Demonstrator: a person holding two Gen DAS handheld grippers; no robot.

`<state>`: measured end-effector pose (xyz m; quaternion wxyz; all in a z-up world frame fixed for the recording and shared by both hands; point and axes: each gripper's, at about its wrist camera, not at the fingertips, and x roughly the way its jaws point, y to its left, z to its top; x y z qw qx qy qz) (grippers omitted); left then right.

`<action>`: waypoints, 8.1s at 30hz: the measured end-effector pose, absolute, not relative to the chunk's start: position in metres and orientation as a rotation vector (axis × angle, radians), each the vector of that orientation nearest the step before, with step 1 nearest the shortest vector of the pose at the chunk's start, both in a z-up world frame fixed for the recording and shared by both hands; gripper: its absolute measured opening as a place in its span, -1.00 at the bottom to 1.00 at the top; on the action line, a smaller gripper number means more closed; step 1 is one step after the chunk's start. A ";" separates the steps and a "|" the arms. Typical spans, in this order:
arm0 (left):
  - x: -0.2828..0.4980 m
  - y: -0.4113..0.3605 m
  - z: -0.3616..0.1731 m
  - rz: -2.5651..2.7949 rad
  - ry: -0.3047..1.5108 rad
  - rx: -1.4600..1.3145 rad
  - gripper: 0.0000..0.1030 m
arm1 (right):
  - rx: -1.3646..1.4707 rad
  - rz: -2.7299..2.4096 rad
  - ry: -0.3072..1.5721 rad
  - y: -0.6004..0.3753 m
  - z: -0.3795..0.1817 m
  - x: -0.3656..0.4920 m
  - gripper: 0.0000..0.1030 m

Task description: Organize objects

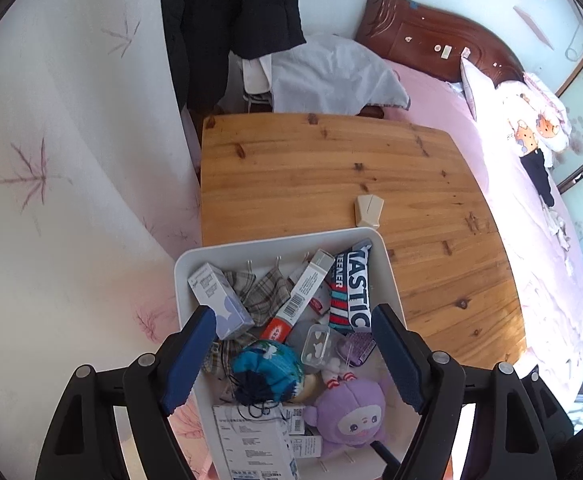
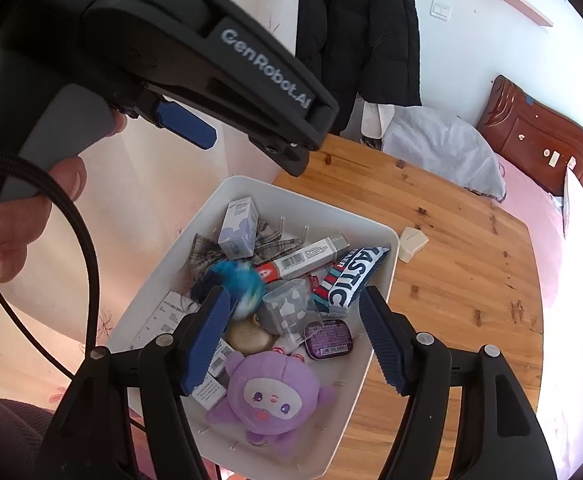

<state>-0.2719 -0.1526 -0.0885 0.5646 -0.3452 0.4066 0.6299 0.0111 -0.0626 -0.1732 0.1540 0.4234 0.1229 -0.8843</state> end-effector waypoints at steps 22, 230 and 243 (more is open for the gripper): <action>-0.230 -0.140 -0.078 1.443 1.040 -0.650 0.57 | 1.267 -2.570 0.261 -0.023 -0.169 -0.005 0.38; -0.091 -0.263 -0.124 1.673 1.048 -0.491 0.42 | 1.369 -2.784 -0.077 0.194 -0.107 0.047 0.46; -0.083 -0.267 -0.126 1.654 1.067 -0.472 0.42 | 1.379 -2.785 -0.090 0.196 -0.107 0.047 0.46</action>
